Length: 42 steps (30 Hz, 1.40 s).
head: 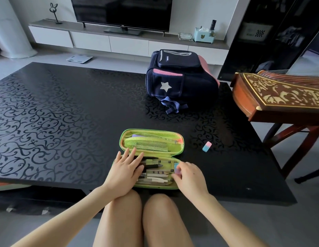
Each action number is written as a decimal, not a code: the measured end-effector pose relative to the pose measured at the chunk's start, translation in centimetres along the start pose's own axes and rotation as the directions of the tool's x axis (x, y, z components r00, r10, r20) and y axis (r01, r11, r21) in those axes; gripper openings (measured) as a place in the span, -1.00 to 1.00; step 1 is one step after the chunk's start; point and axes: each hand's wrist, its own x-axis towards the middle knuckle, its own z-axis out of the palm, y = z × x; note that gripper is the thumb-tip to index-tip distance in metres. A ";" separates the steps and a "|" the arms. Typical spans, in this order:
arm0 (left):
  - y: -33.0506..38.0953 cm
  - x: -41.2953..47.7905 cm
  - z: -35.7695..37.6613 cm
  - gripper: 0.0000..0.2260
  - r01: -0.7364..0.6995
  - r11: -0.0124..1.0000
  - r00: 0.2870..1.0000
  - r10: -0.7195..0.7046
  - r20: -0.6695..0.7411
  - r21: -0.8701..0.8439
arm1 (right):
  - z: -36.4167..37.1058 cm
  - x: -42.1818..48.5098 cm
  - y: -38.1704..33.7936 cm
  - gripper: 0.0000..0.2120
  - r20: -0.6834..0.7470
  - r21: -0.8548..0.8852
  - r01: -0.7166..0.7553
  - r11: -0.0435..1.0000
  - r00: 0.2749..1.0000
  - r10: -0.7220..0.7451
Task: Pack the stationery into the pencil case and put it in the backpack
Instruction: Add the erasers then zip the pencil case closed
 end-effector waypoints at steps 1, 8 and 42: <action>0.1 -0.1 -0.1 -0.15 -0.002 1.000 1.000 0.002 0.012 -0.023 | -0.2 0.0 0.1 -0.84 0.004 -0.012 0.024 1.000 1.000 -0.024; -0.2 0.1 -0.5 -0.16 -0.044 0.996 0.998 0.048 0.038 -0.078 | -2.2 2.8 3.4 -0.87 -0.239 0.004 -0.134 0.991 0.962 0.131; -2.8 9.7 -2.1 -0.77 0.077 0.992 0.997 -0.079 -0.016 -0.098 | -4.4 7.9 1.7 -0.76 0.151 0.036 -0.085 0.996 0.985 0.079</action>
